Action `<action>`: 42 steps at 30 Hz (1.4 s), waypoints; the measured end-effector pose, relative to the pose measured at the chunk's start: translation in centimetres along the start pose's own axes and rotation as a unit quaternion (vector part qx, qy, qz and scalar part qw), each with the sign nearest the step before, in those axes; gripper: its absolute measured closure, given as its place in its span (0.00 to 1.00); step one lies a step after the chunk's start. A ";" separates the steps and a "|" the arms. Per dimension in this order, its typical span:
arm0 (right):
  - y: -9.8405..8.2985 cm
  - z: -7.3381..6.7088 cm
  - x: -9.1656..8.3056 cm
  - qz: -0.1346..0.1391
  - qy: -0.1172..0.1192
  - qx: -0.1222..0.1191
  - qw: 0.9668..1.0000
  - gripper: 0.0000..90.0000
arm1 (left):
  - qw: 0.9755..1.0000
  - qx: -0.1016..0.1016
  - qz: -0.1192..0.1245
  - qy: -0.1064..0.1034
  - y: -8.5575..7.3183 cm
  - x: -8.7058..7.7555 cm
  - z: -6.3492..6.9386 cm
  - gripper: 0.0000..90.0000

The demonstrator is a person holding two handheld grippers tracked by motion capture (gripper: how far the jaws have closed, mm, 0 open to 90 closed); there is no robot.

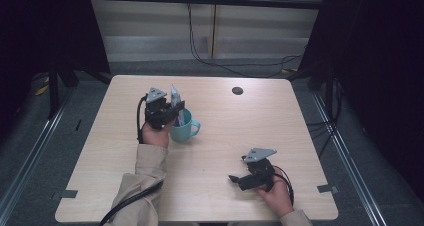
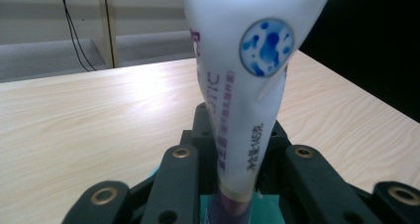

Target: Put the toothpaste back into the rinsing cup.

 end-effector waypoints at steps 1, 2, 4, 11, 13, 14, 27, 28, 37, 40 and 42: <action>0.0 0.0 0.0 0.000 0.000 0.000 1.000 0.15 | 1.000 -0.001 0.001 0.000 -0.1 0.0 0.0 0.85; 0.0 0.0 0.0 0.000 0.000 0.000 1.000 0.15 | 1.000 -0.003 0.003 0.000 -0.1 0.0 0.0 0.85; 0.0 0.0 0.0 0.000 0.000 0.000 1.000 0.15 | 1.000 -0.002 0.002 -0.001 -0.3 0.1 0.1 0.85; 0.0 0.0 0.0 0.000 0.000 0.000 1.000 0.15 | 1.000 0.006 -0.001 0.000 -0.6 0.0 0.1 0.85; 0.0 0.0 0.0 0.000 0.001 0.001 1.000 0.15 | 1.000 0.007 -0.001 0.000 -0.7 0.0 0.1 0.85; 0.0 0.0 0.0 0.000 0.000 0.000 1.000 0.15 | 1.000 0.005 0.000 0.000 -0.8 0.0 0.1 0.84; 0.0 0.0 0.0 0.000 0.001 0.000 1.000 0.15 | 1.000 0.011 0.002 -0.003 -1.4 -0.4 0.1 0.84; 0.0 0.0 0.0 0.000 0.001 0.001 1.000 0.15 | 1.000 0.012 0.002 -0.003 -1.5 -0.5 0.2 0.84; 0.0 0.0 0.0 0.000 0.000 0.000 1.000 0.15 | 1.000 0.015 0.007 -0.010 -1.9 -1.2 0.5 0.82; 0.0 0.0 0.0 0.000 0.001 0.001 1.000 0.15 | 1.000 0.015 0.007 -0.009 -2.0 -1.5 0.3 0.82; 0.0 0.0 0.0 0.000 0.000 0.000 1.000 0.15 | 1.000 0.013 0.007 -0.009 -2.1 -1.7 0.3 0.82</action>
Point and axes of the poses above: each handheld gripper's, and its own axes: x roughly forward along the jaws, y roughly out of its top, z roughly to its right, the point moved 6 cm from there along x, roughly forward along the jaws, and after that the axes turned 5 degrees about -x, right-handed, at the moved point
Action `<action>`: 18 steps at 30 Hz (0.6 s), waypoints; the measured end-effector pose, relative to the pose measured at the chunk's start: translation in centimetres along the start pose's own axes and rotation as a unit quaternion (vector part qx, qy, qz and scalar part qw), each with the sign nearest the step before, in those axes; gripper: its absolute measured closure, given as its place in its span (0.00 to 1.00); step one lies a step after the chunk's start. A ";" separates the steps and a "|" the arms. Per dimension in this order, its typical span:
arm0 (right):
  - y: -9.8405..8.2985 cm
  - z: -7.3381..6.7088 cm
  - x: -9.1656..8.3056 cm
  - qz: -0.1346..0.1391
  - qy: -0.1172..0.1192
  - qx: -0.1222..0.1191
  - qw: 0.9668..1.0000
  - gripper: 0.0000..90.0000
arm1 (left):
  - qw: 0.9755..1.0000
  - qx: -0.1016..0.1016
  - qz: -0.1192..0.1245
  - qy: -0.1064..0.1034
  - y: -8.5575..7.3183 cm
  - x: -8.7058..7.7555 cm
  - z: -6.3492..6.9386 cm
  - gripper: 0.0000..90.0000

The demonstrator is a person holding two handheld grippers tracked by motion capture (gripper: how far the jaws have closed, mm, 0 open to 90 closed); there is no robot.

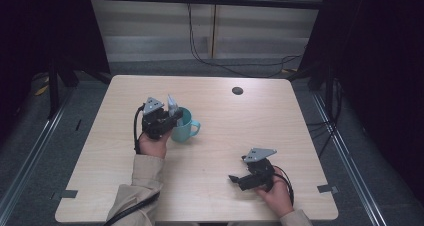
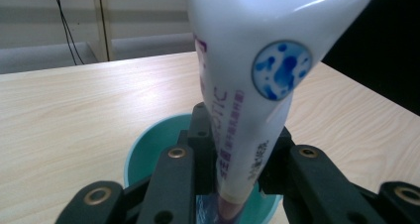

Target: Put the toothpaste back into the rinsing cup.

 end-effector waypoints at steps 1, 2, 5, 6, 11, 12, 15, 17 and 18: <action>0.0 0.0 0.0 0.000 0.000 0.000 1.000 0.15 | 1.000 -0.001 0.002 -0.003 0.0 0.0 0.0 0.82; 0.0 0.0 0.0 0.000 0.000 0.000 1.000 0.15 | 1.000 -0.004 0.003 -0.003 -0.1 -0.1 0.0 0.81; 0.0 0.0 0.0 0.000 0.000 0.000 1.000 0.15 | 1.000 -0.005 0.002 -0.001 -0.1 -0.3 0.1 0.81; 0.0 0.0 0.0 0.000 0.000 0.000 1.000 0.15 | 1.000 -0.003 0.002 0.000 -0.1 -0.4 0.0 0.81; 0.0 0.0 0.0 0.000 0.000 0.001 1.000 0.15 | 1.000 -0.007 0.005 0.002 -0.3 -0.8 -0.1 0.80; 0.0 0.0 0.0 0.000 0.000 0.000 1.000 0.15 | 1.000 -0.009 0.005 0.002 -0.3 -0.8 -0.1 0.80; 0.0 0.0 0.0 0.000 0.000 0.000 1.000 0.15 | 1.000 -0.004 0.005 0.002 -0.2 -0.9 -0.2 0.79; 0.0 0.0 0.0 0.000 0.000 0.001 1.000 0.15 | 1.000 -0.005 0.005 0.002 -0.1 -0.9 -0.2 0.77; 0.0 0.0 0.0 0.000 0.000 0.000 1.000 0.15 | 1.000 -0.003 0.005 0.003 0.0 -1.0 -0.2 0.76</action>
Point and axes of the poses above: each handheld gripper's, and its own axes: x roughly forward along the jaws, y roughly out of its top, z roughly to its right, the point moved 6 cm from there along x, roughly forward along the jaws, and after that the axes turned 5 degrees about -x, right-handed, at the moved point
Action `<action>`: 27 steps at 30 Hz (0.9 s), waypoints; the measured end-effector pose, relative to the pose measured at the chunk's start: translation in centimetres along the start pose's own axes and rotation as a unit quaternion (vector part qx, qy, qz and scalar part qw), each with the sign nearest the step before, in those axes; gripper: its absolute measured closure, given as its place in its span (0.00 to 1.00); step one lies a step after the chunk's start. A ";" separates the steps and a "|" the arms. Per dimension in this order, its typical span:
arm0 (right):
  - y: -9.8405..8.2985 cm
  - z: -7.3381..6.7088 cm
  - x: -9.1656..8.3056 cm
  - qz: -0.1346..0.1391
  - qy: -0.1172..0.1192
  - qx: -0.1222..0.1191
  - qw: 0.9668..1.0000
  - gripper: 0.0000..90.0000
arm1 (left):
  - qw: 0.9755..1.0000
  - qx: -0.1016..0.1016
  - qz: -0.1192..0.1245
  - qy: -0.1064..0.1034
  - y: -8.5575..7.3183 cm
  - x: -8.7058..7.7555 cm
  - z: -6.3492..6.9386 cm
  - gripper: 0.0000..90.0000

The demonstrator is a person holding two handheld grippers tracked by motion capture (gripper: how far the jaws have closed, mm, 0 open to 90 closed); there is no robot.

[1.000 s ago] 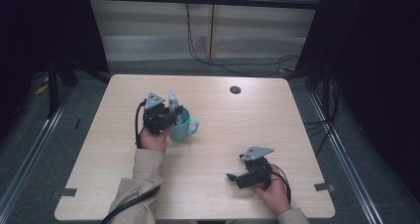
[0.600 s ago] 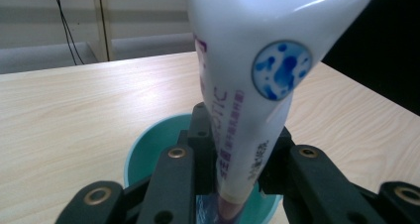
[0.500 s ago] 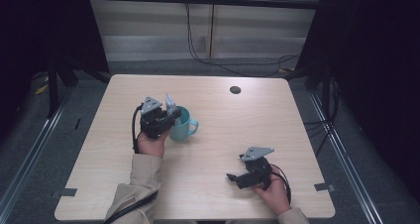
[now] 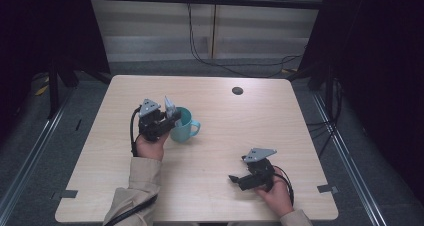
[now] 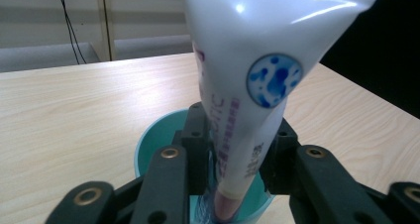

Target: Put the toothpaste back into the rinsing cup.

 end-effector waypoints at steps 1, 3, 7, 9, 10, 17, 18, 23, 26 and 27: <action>0.0 0.0 0.0 0.000 -0.001 0.000 1.000 0.15 | 1.000 0.000 0.001 0.000 0.0 0.0 0.0 0.74; 0.0 0.0 0.0 0.000 0.000 0.000 1.000 0.15 | 1.000 -0.003 -0.002 -0.001 -0.1 0.1 0.0 0.70; 0.0 0.0 0.0 0.000 0.000 0.000 1.000 0.15 | 1.000 -0.004 0.002 -0.002 0.0 0.0 0.1 0.59; 0.0 0.0 0.0 0.000 0.000 0.000 1.000 0.15 | 1.000 -0.008 0.002 0.002 0.0 0.0 0.0 0.52; 0.0 0.0 0.0 0.000 0.000 0.000 1.000 0.15 | 1.000 -0.010 0.002 0.001 0.0 0.0 -0.1 0.50; 0.0 0.0 0.0 0.001 0.000 0.000 1.000 0.15 | 1.000 -0.010 0.010 0.008 0.3 -0.4 -0.2 0.36; 0.0 0.0 0.0 0.000 0.000 0.000 1.000 0.15 | 1.000 -0.015 0.011 0.007 0.4 -0.5 -0.1 0.35; 0.0 0.0 0.0 0.000 0.000 0.000 1.000 0.15 | 1.000 -0.015 0.009 0.009 0.3 -0.7 -0.2 0.29; 0.0 0.0 0.0 0.000 0.000 0.000 1.000 0.15 | 1.000 -0.006 0.005 0.009 0.3 -1.0 -0.5 0.24; 0.0 0.0 0.0 0.000 0.000 0.001 1.000 0.15 | 1.000 -0.006 0.005 0.009 0.3 -1.0 -0.5 0.24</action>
Point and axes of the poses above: each handheld gripper's, and its own axes: x roughly forward along the jaws, y roughly out of its top, z roughly to its right, the point moved 6 cm from there along x, roughly forward along the jaws, and after that the axes turned 5 degrees about -x, right-handed, at the moved point
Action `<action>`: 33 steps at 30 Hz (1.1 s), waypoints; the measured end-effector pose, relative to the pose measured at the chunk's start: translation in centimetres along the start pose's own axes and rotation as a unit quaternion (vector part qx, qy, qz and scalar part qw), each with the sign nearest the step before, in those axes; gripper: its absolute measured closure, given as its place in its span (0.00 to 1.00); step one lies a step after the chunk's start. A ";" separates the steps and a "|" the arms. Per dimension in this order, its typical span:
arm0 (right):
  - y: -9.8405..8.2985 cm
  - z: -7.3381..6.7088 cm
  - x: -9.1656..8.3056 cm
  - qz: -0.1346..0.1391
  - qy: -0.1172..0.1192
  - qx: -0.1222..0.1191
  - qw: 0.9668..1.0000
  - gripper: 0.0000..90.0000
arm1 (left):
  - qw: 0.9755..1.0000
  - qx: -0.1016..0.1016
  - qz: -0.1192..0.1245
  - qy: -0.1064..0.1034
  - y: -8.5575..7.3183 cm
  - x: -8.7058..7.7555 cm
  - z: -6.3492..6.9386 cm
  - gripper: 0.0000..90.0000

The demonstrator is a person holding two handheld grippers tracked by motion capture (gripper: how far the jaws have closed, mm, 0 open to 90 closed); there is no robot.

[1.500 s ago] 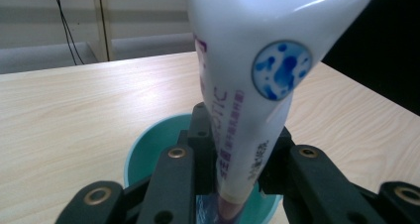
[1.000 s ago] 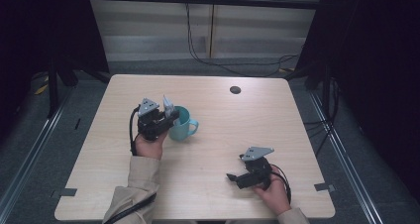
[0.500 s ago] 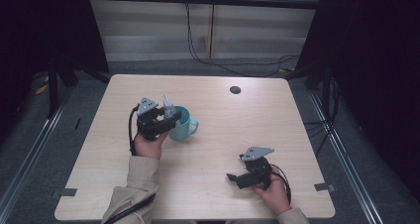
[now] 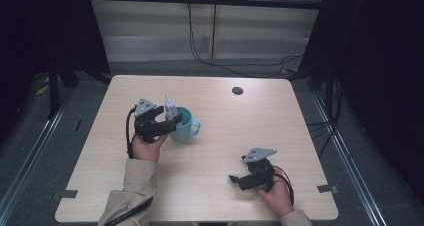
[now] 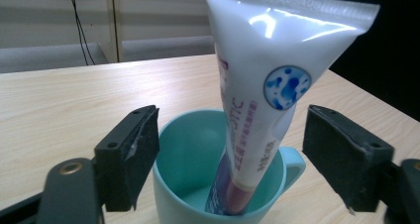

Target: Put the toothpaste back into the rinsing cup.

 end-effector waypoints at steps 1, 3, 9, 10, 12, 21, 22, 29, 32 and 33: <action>0.0 0.0 0.0 0.000 0.000 0.000 1.000 0.15 | 1.000 0.000 0.006 -0.002 0.0 -0.2 -0.1 0.23; 0.0 0.0 0.0 0.000 0.000 -0.001 1.000 0.15 | 1.000 -0.002 0.009 -0.004 0.0 -0.4 -0.1 0.21; 0.0 0.0 0.0 0.000 0.000 -0.001 1.000 0.15 | 1.000 0.005 0.008 -0.006 -0.2 -1.0 -0.2 0.19; 0.0 0.0 0.0 0.000 0.000 -0.001 1.000 0.15 | 1.000 0.006 0.007 -0.007 -0.3 -1.1 -0.2 0.18; 0.0 0.0 0.0 0.000 0.000 -0.001 1.000 0.15 | 1.000 0.013 0.005 -0.006 -0.4 -1.3 -0.2 0.18; 0.0 0.0 0.0 0.000 0.000 -0.001 1.000 0.15 | 0.999 0.031 -0.014 -0.015 -1.4 -2.6 -0.1 0.17; 0.0 0.0 0.0 0.000 0.000 -0.001 1.000 0.15 | 0.999 0.031 -0.014 -0.015 -1.4 -2.6 -0.1 0.17; 0.0 0.0 0.0 0.000 0.000 -0.001 1.000 0.15 | 0.999 0.034 -0.027 -0.020 -2.7 -3.6 -0.7 0.16; 0.0 0.0 0.0 0.000 0.000 -0.001 1.000 0.15 | 0.998 0.038 -0.035 -0.025 -3.5 -3.8 -0.8 0.16; 0.0 0.0 0.0 0.000 0.000 -0.001 1.000 0.15 | 0.998 0.038 -0.035 -0.025 -3.5 -3.8 -0.8 0.16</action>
Point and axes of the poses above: each handheld gripper's, and its own axes: x roughly forward along the jaws, y roughly out of its top, z roughly to its right, the point moved 6 cm from there along x, roughly forward along the jaws, and after that the axes turned 5 degrees about -x, right-handed, at the moved point
